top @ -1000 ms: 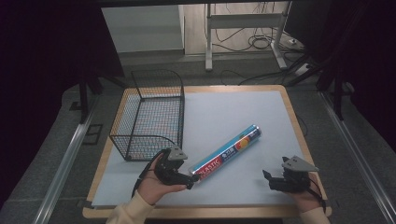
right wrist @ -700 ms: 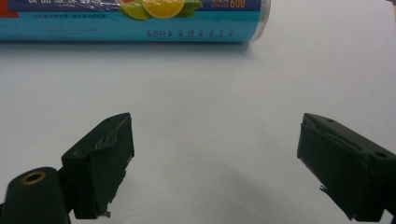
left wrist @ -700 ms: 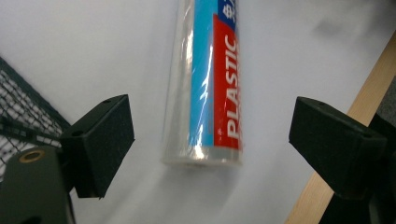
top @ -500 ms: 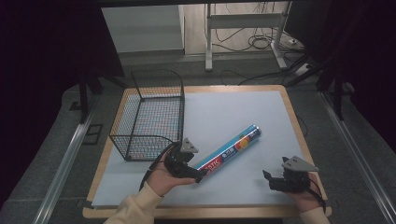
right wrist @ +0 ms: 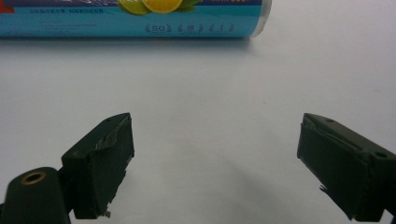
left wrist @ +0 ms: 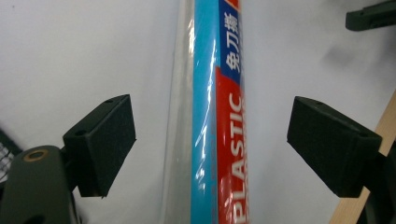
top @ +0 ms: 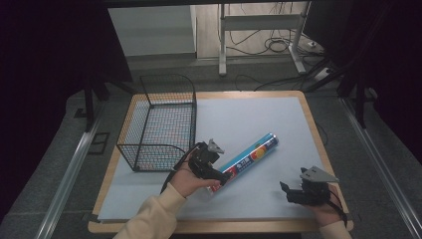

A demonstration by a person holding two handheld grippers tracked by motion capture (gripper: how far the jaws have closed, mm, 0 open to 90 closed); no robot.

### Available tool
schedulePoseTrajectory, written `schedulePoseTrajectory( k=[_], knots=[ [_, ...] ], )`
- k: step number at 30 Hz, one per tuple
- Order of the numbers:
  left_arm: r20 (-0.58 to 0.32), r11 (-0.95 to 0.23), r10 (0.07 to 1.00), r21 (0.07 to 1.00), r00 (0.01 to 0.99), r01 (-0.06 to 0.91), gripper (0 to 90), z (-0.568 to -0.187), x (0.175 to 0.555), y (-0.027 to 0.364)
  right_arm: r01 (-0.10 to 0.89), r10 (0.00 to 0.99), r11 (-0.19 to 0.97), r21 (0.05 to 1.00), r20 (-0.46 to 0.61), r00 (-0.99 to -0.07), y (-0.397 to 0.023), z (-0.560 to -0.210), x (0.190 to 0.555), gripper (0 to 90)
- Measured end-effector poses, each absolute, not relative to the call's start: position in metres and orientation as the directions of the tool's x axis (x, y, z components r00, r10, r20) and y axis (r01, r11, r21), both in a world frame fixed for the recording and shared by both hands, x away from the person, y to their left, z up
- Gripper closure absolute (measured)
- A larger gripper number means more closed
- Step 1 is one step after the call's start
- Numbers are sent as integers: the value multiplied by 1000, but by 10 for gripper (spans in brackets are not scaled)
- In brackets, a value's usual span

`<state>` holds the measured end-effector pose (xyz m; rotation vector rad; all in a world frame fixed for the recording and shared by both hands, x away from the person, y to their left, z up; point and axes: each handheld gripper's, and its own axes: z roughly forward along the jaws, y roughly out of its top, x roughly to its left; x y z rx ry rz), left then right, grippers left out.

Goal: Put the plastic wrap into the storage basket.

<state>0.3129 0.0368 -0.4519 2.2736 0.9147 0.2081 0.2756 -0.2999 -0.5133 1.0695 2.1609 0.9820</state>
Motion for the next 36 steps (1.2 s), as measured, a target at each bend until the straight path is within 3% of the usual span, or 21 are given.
schedulePoseTrajectory(
  k=[36],
  knots=[
    [-71, -660, 632, 471, 771, 585, 168, -487, 375, -41, 458, 826, 426, 780, -129, -549, -300, -515, 277, 110]
  ],
)
